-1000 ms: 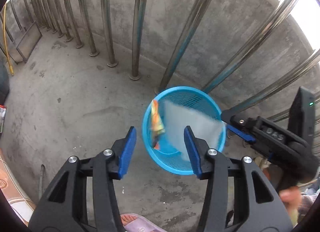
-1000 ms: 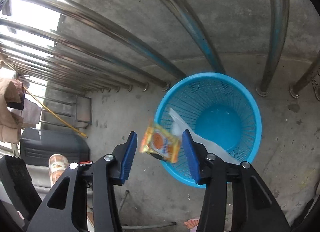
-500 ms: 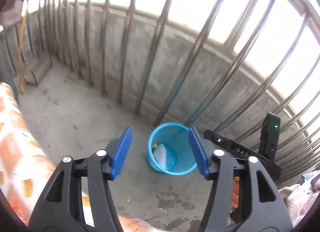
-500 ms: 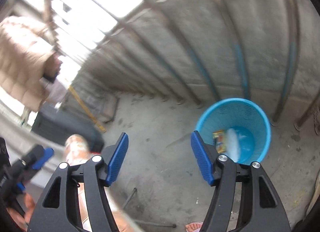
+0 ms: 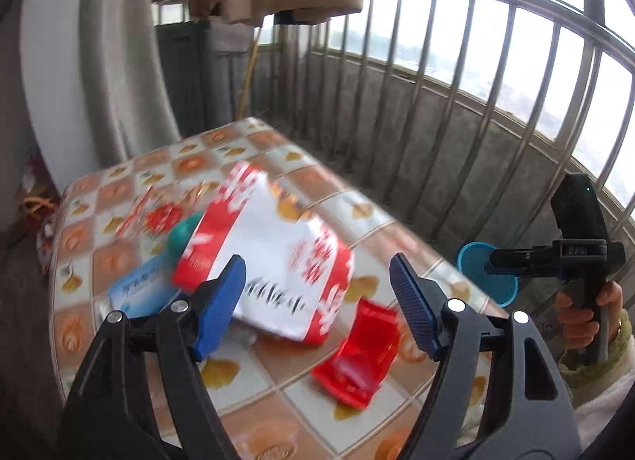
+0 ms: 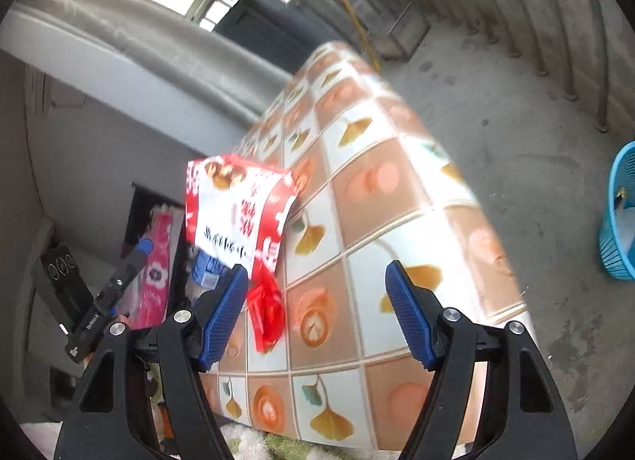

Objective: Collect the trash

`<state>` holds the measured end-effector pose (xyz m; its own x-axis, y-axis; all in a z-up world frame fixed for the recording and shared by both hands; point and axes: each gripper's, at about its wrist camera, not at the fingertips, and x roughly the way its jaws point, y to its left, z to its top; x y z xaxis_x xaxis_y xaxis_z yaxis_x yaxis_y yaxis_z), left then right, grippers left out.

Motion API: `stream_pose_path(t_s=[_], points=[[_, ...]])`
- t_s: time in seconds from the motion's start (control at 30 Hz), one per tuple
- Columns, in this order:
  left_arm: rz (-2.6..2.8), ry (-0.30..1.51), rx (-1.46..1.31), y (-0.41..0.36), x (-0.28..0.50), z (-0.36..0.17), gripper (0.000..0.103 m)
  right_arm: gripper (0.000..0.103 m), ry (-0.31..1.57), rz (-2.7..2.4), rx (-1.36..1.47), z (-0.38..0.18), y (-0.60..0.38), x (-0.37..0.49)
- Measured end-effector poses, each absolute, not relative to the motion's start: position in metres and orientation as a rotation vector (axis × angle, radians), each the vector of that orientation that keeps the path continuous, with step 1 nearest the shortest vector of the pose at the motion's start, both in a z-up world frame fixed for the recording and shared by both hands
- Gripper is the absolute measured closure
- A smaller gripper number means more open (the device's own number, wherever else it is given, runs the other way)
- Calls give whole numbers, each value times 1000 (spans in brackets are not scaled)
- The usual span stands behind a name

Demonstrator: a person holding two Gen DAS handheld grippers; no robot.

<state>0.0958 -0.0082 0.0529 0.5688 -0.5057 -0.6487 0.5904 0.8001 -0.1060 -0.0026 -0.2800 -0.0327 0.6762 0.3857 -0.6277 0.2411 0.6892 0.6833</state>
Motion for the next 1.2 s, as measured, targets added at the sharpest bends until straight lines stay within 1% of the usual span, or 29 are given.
stream_pose_path(t_s=[0.1, 0.2, 0.3, 0.37, 0.4, 0.43, 0.47, 0.5, 0.53, 0.57, 0.63, 0.67, 0.77, 0.97, 1.07, 1.2], points=[[-570, 758, 81, 26, 78, 22, 33, 33, 933, 152, 795, -45, -244, 22], [-524, 784, 42, 48, 64, -2, 33, 33, 973, 153, 749, -52, -218, 42], [-488, 784, 2, 57, 57, -14, 33, 41, 997, 133, 700, -54, -197, 54], [-479, 770, -8, 62, 54, -17, 33, 49, 1010, 131, 689, -60, -191, 63], [-474, 758, -3, 63, 54, -18, 34, 51, 1019, 121, 680, -63, -189, 67], [-470, 747, 4, 65, 53, -20, 34, 55, 1027, 115, 670, -65, -185, 69], [-472, 738, 5, 67, 53, -20, 36, 61, 1034, 114, 662, -68, -182, 70], [-477, 732, -1, 72, 54, -21, 37, 64, 1043, 110, 654, -70, -179, 71], [-484, 731, -13, 74, 56, -21, 38, 71, 1054, 106, 647, -73, -176, 73], [-493, 727, -30, 76, 58, -20, 40, 81, 1065, 103, 640, -76, -173, 73], [-506, 715, -60, 80, 62, -16, 42, 95, 1080, 97, 627, -81, -169, 73], [-511, 707, -73, 82, 64, -16, 45, 95, 1083, 92, 625, -82, -169, 72], [-527, 682, -126, 87, 76, -8, 48, 98, 1081, 102, 638, -81, -170, 69], [-544, 631, -221, 88, 119, 17, 49, 99, 1074, 104, 645, -74, -175, 68], [-531, 656, -227, 81, 148, 20, 51, 99, 1063, 99, 676, -73, -184, 67], [-527, 734, -255, 70, 185, 13, 51, 99, 1053, 87, 687, -72, -194, 66]])
